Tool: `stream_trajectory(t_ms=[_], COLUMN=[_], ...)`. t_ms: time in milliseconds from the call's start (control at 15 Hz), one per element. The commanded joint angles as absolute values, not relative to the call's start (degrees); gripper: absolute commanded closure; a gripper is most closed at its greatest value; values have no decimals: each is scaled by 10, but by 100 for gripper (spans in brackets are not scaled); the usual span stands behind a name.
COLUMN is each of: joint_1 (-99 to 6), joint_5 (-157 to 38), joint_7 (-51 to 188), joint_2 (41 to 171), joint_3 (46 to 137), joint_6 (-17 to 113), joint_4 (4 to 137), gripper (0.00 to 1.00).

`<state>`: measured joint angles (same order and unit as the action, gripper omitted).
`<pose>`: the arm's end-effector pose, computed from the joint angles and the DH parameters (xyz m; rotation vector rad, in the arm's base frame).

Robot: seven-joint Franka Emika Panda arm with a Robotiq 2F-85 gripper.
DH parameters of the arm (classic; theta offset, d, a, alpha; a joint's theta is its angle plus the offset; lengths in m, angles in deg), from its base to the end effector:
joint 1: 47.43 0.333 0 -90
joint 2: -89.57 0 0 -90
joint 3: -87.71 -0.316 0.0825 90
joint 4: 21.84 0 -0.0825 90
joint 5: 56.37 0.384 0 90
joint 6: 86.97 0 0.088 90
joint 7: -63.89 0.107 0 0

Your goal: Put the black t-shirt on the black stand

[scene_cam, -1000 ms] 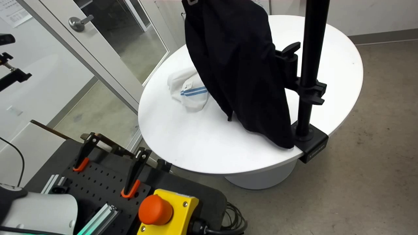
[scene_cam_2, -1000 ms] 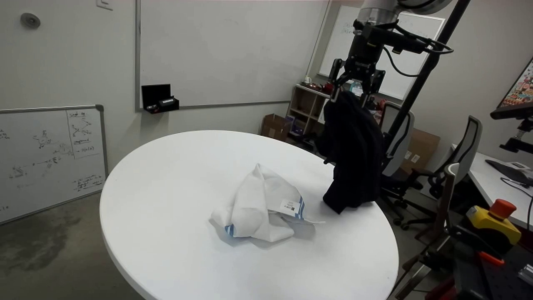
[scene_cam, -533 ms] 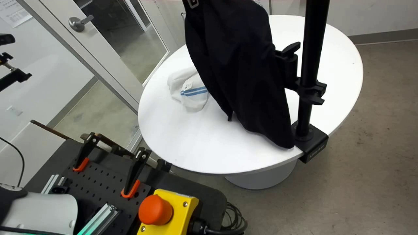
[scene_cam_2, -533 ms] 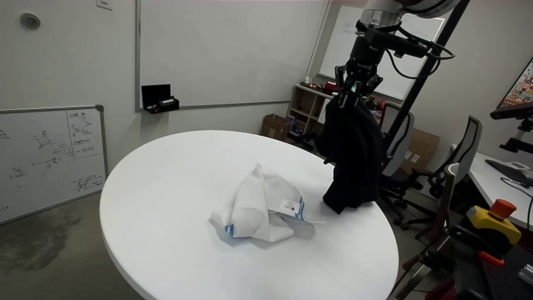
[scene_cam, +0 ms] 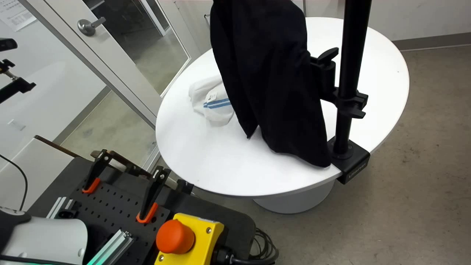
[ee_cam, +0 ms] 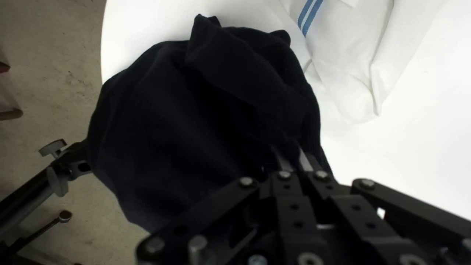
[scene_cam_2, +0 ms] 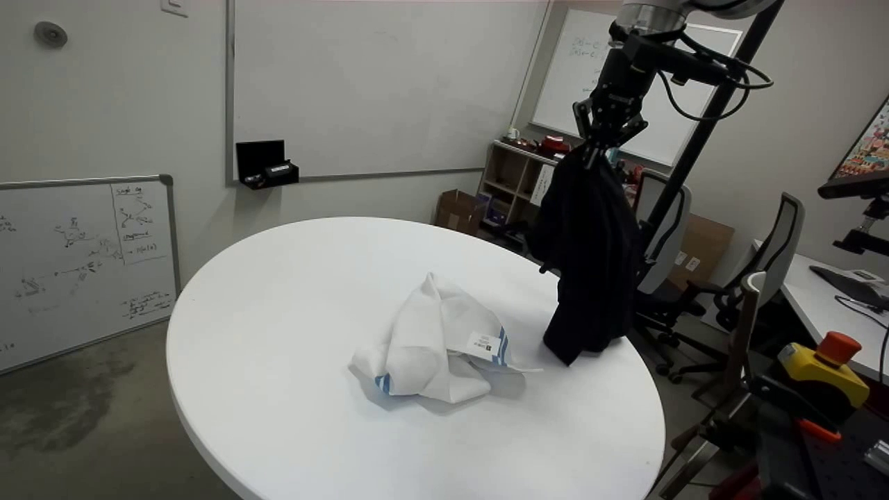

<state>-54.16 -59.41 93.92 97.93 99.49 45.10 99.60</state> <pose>0.5384 -0.1796 0.3496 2.8269 -1.2114 0.0754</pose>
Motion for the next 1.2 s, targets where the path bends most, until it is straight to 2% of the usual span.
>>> stream_trajectory(t_ms=[0, 1133], joint_1=[-557, -609], joint_5=[-601, -602], joint_7=[938, 971], joint_2=[960, 976], joint_3=[1007, 1044], joint_6=[453, 423], joint_4=[993, 871], gripper=[99, 99])
